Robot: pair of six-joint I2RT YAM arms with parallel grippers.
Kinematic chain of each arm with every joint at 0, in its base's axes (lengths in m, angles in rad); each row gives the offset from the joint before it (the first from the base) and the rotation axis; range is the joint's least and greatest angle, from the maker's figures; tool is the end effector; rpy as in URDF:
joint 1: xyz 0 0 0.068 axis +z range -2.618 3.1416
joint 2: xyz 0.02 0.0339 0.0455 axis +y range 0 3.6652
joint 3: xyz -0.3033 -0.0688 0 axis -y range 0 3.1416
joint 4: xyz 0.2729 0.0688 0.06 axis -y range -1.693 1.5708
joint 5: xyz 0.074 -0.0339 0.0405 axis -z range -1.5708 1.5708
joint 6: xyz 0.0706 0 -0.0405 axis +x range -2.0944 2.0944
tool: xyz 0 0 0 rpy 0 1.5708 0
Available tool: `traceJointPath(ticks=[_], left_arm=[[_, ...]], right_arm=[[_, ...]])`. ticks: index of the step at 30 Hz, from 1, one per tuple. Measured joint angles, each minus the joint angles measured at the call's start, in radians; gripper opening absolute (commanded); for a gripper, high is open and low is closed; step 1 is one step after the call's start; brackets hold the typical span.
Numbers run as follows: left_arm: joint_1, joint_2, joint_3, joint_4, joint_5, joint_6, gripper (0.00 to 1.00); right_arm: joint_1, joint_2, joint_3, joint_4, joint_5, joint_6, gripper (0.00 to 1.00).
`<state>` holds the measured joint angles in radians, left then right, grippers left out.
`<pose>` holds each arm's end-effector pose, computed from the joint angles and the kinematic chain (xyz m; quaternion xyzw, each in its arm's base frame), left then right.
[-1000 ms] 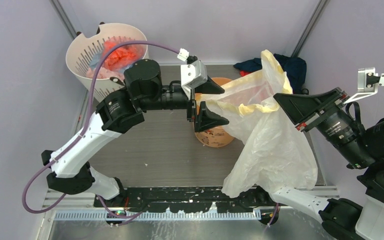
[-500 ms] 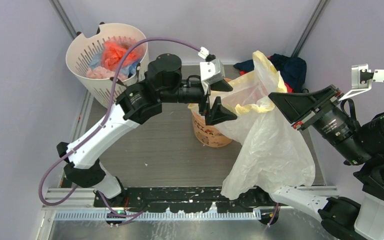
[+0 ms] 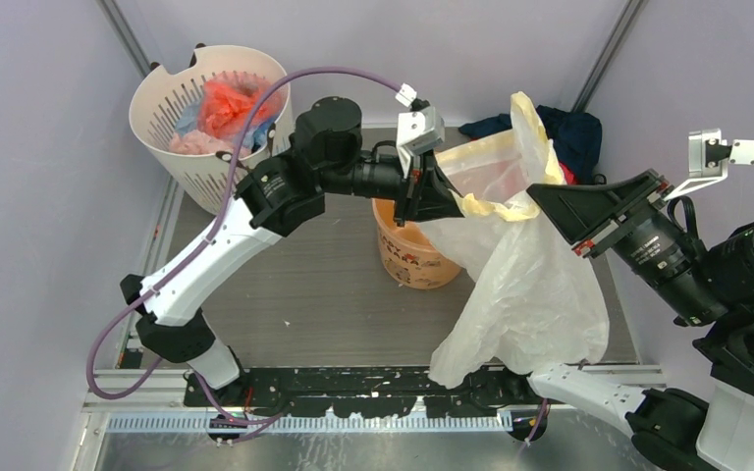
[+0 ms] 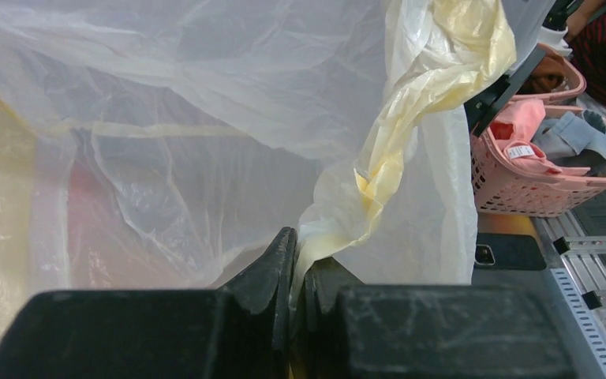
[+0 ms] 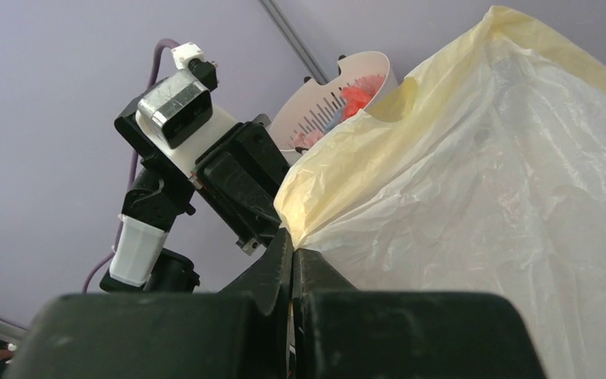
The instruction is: Put the trash bags into the trash bin
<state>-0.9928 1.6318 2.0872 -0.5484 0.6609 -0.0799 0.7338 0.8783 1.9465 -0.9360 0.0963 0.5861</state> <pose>0.1748 -0.3473 0.5781 0.5043 0.5313 -0.5317 0.4250 0.0404 0.0273 0.6340 -0.0124 0.6590 0.4356 0.6131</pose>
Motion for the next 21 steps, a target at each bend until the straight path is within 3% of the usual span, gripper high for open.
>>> traceJointPath(ticks=[5, 12, 18, 21], left_arm=[[0.025, -0.019, 0.024, 0.009, 0.012, -0.028, 0.07], [0.046, -0.041, 0.064, 0.023, 0.015, -0.066, 0.05], [0.053, -0.039, 0.175, 0.022, 0.019, -0.082, 0.05], [0.061, -0.027, 0.243, 0.040, 0.034, -0.111, 0.05]], right_arm=[[0.000, -0.024, 0.000, -0.005, 0.014, 0.000, 0.02], [0.000, -0.057, -0.001, -0.024, 0.040, -0.004, 0.14], [0.000, -0.059, 0.011, -0.067, 0.065, -0.007, 0.35], [0.000, -0.056, 0.051, -0.106, 0.073, -0.008, 0.39]])
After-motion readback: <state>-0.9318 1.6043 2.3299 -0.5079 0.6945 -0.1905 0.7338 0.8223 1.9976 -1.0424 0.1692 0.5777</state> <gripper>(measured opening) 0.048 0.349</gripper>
